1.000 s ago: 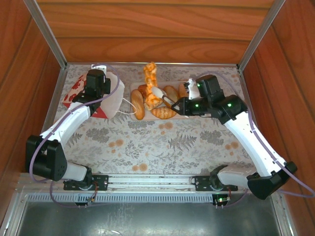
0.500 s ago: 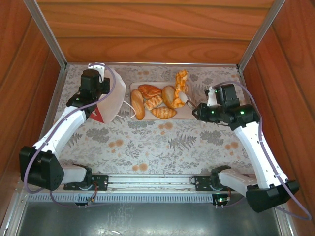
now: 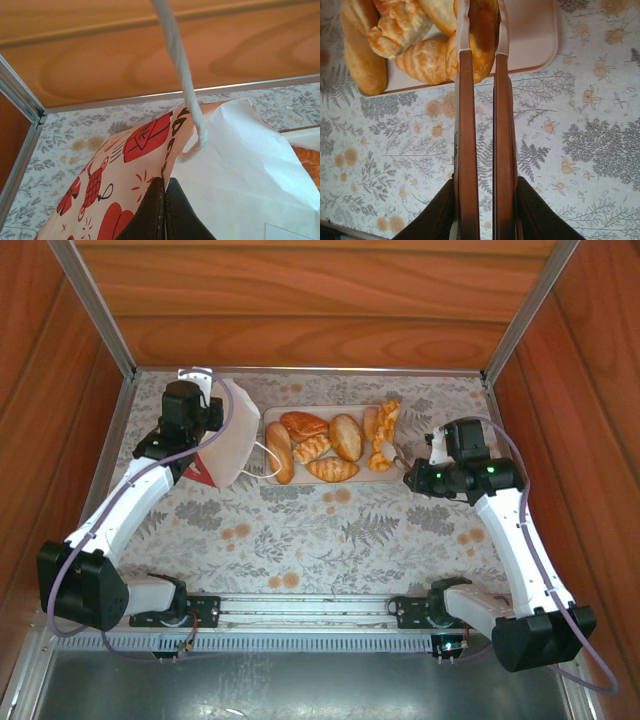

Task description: Take the fake bread out of the paper bag

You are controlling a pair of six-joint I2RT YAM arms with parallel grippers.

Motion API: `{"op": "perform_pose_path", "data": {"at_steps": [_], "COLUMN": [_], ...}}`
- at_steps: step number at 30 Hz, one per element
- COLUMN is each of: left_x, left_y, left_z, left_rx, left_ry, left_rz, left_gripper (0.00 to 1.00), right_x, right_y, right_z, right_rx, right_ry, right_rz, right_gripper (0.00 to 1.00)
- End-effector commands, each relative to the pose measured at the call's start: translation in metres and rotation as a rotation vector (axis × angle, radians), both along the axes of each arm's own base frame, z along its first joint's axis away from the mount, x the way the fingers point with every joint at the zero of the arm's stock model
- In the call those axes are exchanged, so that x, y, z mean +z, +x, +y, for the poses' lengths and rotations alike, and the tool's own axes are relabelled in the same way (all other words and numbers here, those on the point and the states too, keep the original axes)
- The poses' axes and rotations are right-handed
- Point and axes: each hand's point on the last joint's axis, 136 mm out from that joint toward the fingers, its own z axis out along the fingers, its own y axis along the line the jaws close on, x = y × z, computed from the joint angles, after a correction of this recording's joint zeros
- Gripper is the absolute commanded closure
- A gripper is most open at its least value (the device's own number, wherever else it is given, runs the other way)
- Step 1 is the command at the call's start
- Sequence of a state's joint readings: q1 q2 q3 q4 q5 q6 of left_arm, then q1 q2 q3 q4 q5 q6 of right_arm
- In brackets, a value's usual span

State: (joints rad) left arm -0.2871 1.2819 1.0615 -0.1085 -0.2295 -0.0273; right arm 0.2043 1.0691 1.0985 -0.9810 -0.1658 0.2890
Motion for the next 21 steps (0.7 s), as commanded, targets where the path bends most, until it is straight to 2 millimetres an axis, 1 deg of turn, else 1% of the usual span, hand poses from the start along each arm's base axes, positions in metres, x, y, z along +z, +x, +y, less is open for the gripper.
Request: {"op": "perform_pose_path", "data": {"at_steps": [1,8,14,21], "left_x": [0.019,0.016,0.015,0.015], "left_y": [-0.003,-0.003,-0.003,-0.003], "left_z": [0.006,0.006,0.006,0.006], "left_rx": [0.017,0.019,0.019,0.018], "left_ry": [-0.027,-0.029,-0.03,-0.031], "left_rz": [-0.037,-0.032,-0.03,-0.032], "left_gripper": [1.0,1.0,1.0,1.0], "right_x": [0.0,-0.008,-0.01,0.005], "right_y": [0.008,0.005,0.004,0.008], "right_z": [0.001,0.001,0.009,0.016], "right_rx": [0.001,-0.04,-0.024,0.077], "right_ry": [0.021,0.055,0.102,0.102], "right_rz": [-0.033,-0.007,-0.006,-0.093], "right_gripper": [1.0,1.0,1.0,1.0]}}
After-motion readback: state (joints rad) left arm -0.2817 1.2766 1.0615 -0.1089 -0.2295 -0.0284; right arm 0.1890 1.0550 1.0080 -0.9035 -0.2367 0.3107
